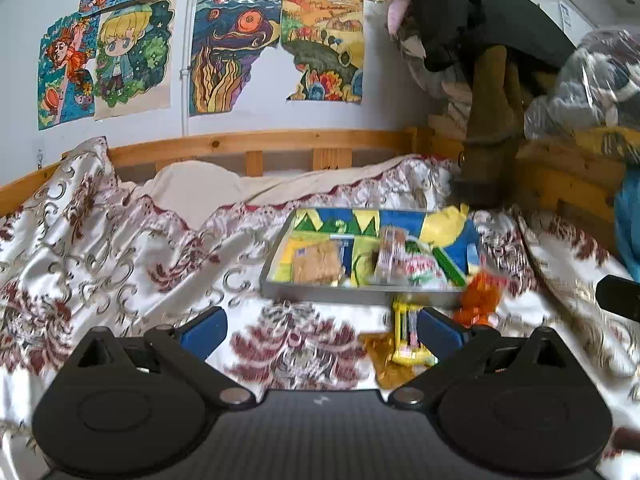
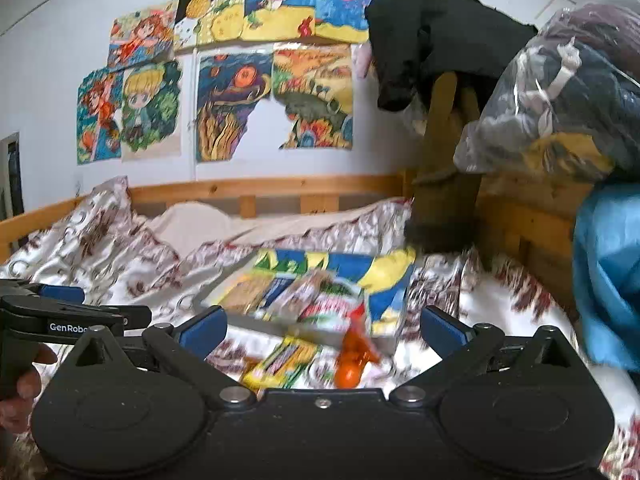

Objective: Organize snacks
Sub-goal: 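Open both tools over the tray and withdraw them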

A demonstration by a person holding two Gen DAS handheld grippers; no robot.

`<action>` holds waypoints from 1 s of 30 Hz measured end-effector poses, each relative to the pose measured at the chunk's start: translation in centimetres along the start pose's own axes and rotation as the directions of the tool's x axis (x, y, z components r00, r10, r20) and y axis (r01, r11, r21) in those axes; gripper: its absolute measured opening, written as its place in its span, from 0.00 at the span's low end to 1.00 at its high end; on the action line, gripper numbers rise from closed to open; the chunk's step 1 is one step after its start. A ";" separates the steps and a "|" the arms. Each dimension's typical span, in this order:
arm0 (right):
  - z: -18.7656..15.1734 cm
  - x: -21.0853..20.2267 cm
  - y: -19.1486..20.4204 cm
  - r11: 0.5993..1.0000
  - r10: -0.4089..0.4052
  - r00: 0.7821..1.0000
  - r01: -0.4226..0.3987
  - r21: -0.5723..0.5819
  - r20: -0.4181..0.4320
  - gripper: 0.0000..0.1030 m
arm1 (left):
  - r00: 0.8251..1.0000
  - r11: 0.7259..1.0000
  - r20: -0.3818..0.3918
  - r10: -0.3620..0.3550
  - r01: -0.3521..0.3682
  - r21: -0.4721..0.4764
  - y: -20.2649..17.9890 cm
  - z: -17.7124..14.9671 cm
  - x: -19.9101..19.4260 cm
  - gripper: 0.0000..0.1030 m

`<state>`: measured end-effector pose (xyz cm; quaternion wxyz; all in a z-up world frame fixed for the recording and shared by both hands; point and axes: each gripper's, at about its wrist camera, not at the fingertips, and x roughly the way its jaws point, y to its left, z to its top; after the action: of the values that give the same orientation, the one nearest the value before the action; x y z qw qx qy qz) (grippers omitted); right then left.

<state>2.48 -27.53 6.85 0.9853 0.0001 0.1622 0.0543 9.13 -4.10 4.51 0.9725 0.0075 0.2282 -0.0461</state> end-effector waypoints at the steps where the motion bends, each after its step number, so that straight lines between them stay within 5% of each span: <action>1: -0.3 -0.3 0.3 1.000 -0.003 1.000 0.003 -0.003 -0.007 0.99 | 1.000 1.000 -0.010 -0.001 0.001 -0.001 0.1 -0.4 -0.2 1.00; 12: -3.7 -1.9 1.3 1.000 -0.023 0.997 0.023 -0.004 -0.080 0.99 | 0.994 0.999 -0.103 -0.025 0.021 -0.036 0.9 -4.5 -1.4 1.00; 30: -8.2 -1.4 1.7 0.999 -0.042 0.973 0.039 -0.019 -0.226 0.99 | 0.981 0.999 -0.192 -0.002 0.008 0.032 0.1 -7.6 -0.8 1.00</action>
<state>-1.65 -26.15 -0.46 0.9613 -0.0165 0.2728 0.0349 5.10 -3.62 -1.93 0.9456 0.0271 0.3201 -0.0513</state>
